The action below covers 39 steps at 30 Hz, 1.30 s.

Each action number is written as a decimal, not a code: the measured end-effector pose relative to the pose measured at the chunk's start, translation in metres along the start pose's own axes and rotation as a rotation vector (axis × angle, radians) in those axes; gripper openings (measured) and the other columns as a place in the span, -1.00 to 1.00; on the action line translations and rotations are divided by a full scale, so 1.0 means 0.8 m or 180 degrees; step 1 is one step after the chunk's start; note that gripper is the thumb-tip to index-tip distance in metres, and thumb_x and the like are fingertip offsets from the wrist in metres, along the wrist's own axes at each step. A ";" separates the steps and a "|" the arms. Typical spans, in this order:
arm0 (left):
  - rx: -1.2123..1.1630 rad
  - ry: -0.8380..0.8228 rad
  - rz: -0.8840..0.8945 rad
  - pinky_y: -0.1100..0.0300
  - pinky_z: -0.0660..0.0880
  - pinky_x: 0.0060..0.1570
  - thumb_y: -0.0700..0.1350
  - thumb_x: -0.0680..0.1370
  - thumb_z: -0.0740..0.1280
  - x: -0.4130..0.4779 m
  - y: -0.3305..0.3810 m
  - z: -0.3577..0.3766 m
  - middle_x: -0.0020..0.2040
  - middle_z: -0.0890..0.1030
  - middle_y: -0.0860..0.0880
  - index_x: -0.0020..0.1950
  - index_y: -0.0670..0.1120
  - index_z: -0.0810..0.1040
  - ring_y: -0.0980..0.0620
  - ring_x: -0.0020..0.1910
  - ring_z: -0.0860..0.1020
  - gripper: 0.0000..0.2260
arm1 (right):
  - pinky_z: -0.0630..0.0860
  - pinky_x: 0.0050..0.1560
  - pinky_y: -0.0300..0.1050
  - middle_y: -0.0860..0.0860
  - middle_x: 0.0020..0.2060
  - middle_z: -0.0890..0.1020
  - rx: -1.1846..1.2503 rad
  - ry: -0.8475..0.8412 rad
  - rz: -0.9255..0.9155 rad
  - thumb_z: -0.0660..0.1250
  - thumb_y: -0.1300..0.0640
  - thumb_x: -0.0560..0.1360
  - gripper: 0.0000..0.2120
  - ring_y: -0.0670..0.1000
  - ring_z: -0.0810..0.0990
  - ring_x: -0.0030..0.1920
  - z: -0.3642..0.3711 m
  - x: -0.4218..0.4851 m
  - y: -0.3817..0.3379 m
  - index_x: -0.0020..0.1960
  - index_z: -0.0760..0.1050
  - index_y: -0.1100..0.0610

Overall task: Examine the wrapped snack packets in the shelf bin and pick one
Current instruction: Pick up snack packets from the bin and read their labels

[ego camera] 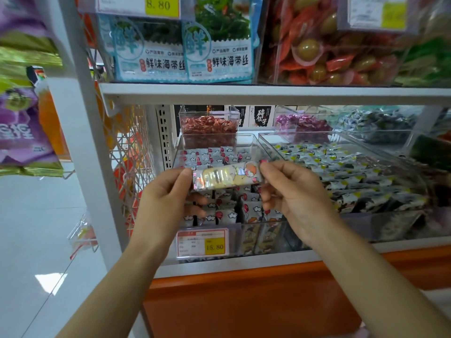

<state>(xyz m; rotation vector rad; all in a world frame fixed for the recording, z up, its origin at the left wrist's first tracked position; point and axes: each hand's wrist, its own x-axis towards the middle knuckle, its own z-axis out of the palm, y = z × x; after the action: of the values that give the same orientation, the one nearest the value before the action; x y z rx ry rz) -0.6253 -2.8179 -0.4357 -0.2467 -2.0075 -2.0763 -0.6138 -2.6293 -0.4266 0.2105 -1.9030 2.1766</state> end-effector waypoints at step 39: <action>0.0188 -0.0094 0.0306 0.31 0.56 -0.32 -0.15 0.54 0.28 0.001 0.010 -0.007 -0.23 0.67 -0.09 -0.03 -0.16 0.60 0.05 -0.32 0.63 -0.86 | 0.46 -0.46 -0.27 0.00 -0.40 0.57 0.0508 -0.0033 0.0424 0.42 0.12 0.26 -0.81 -0.07 0.48 -0.42 -0.002 0.006 0.003 -0.16 0.64 0.17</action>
<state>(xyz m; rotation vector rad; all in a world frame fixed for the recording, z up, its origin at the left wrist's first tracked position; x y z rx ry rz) -0.6232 -2.8234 -0.4283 -0.3573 -2.0283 -1.9635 -0.6189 -2.6275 -0.4275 0.1266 -1.7966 2.4217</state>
